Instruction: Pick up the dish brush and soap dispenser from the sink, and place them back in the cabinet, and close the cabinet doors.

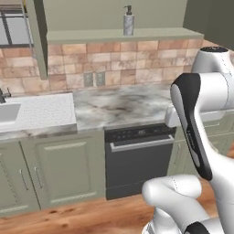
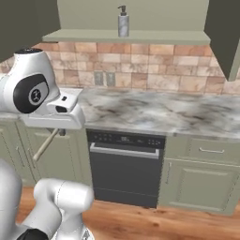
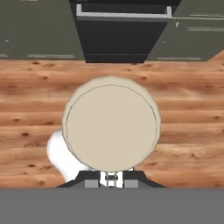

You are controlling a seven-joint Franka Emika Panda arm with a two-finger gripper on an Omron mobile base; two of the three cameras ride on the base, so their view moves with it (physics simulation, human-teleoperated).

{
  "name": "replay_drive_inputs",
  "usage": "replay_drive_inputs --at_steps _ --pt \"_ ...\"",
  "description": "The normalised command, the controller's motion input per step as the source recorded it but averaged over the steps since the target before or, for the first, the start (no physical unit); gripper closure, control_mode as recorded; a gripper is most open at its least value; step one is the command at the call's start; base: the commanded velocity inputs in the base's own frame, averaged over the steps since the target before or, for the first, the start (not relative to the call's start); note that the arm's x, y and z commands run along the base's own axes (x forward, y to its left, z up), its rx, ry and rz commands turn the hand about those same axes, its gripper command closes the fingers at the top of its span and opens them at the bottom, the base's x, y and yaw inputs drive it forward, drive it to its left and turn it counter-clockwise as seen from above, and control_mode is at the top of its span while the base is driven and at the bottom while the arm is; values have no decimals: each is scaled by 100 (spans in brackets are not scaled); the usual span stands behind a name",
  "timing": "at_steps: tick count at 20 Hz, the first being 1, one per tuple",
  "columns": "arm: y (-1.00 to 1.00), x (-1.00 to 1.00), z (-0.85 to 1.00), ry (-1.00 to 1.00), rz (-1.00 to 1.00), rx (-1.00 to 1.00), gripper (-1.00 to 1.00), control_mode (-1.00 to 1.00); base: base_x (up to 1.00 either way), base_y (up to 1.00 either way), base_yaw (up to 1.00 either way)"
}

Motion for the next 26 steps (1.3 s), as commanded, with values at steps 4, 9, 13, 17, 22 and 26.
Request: replay_drive_inputs --at_steps 4,9,13,17,22,26 --pt "0 0 0 0 0 0 100 100 51 24 0" --pt "0 0 0 0 0 0 100 100 58 20 0" --pt "0 0 0 0 0 0 100 100 55 18 0" --pt "0 0 0 0 0 0 100 100 53 22 0" --pt "0 0 0 0 0 0 100 100 54 14 0" --pt "0 0 0 0 0 0 100 100 56 5 0"
